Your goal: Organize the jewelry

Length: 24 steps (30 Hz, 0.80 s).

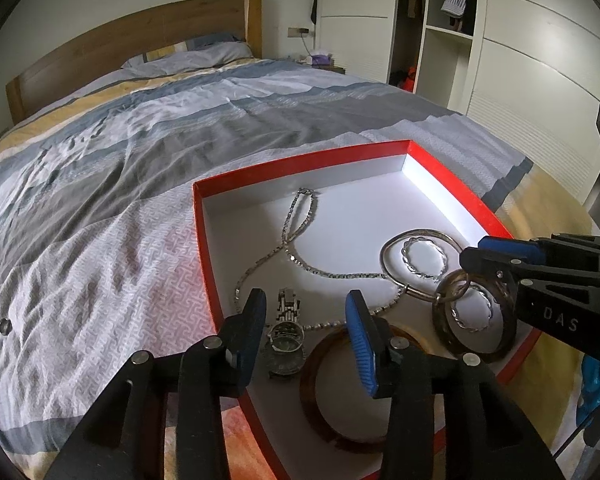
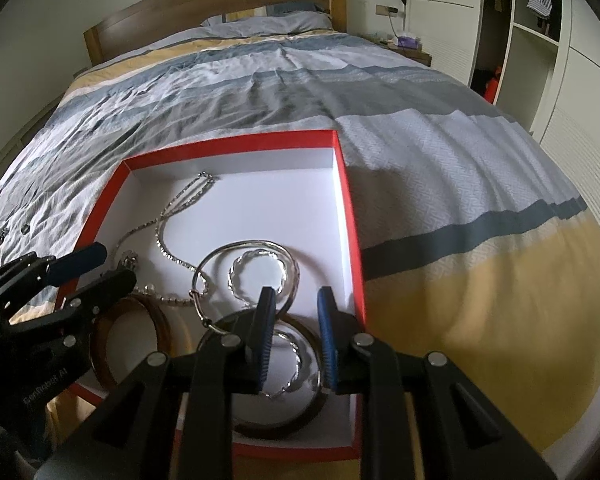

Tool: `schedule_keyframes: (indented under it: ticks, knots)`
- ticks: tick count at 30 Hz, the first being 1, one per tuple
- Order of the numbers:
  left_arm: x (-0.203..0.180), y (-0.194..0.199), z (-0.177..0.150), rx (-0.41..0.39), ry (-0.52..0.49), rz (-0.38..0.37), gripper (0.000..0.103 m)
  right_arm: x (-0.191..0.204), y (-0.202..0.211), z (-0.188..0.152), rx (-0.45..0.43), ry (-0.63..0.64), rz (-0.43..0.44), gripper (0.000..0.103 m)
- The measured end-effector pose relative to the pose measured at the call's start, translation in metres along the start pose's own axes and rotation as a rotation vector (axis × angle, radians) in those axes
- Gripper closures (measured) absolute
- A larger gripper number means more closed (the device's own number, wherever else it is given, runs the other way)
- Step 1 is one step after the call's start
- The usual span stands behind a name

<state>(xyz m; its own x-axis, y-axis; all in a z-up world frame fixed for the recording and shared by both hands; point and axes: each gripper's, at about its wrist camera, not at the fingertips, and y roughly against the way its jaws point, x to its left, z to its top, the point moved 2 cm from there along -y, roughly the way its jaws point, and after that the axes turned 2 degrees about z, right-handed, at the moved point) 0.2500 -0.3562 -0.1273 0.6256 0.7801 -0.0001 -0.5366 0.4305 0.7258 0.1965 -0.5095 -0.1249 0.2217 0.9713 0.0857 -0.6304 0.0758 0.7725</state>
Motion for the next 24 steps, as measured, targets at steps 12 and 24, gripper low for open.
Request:
schedule_keyframes:
  ticks: [12, 24]
  knots:
    - [0.001, 0.016, 0.005, -0.026, 0.030, 0.021, 0.042, 0.001, 0.018, -0.006, -0.019, -0.010, 0.001, 0.075]
    - [0.002, 0.053, 0.005, -0.045, 0.042, 0.039, 0.036, 0.001, 0.050, -0.010, -0.038, -0.017, -0.011, 0.073]
